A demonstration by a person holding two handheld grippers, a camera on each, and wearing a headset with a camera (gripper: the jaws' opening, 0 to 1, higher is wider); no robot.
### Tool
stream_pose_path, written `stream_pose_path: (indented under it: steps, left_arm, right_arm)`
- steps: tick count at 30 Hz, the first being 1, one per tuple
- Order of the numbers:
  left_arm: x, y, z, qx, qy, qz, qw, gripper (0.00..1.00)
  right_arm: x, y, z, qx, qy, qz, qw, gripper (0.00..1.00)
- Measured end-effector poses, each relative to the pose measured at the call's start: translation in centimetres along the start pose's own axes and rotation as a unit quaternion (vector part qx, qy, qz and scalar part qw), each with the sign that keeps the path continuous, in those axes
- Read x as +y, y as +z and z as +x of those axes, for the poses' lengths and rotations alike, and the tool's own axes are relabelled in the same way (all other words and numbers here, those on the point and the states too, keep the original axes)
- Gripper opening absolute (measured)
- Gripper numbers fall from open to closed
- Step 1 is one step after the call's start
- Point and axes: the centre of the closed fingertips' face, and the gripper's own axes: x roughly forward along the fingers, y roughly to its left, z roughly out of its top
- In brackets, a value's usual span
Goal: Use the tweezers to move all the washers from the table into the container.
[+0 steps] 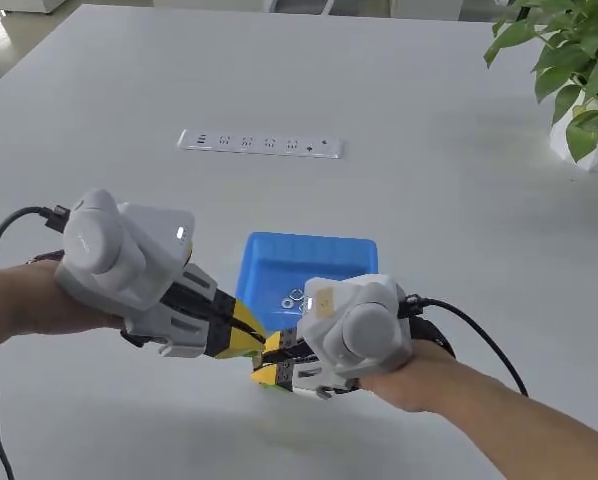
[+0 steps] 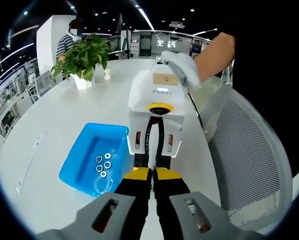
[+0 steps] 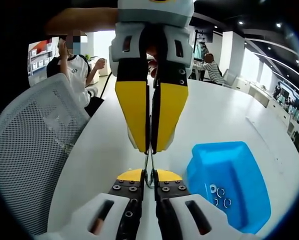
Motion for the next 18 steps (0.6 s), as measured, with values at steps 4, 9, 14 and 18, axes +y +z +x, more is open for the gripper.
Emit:
stream_pose_path:
  steps: [4, 9, 14, 18]
  left_arm:
    - [-0.04, -0.09, -0.02, 0.002, 0.000, -0.001, 1.0000, 0.05]
    - [-0.14, -0.19, -0.04, 0.004, 0.000, -0.001, 1.0000, 0.06]
    - [-0.21, -0.32, -0.03, 0.007, 0.000, -0.001, 1.0000, 0.06]
    - [-0.27, -0.56, -0.02, 0.012, 0.000, -0.002, 0.9999, 0.06]
  right_arm:
    - [-0.01, 0.01, 0.02, 0.001, 0.001, -0.001, 1.0000, 0.08]
    - [0.01, -0.01, 0.05, 0.002, 0.002, -0.004, 1.0000, 0.07]
    - [0.07, 0.04, 0.06, 0.003, 0.002, -0.006, 1.0000, 0.07]
    - [0.10, 0.07, 0.09, 0.004, 0.003, -0.008, 1.0000, 0.07]
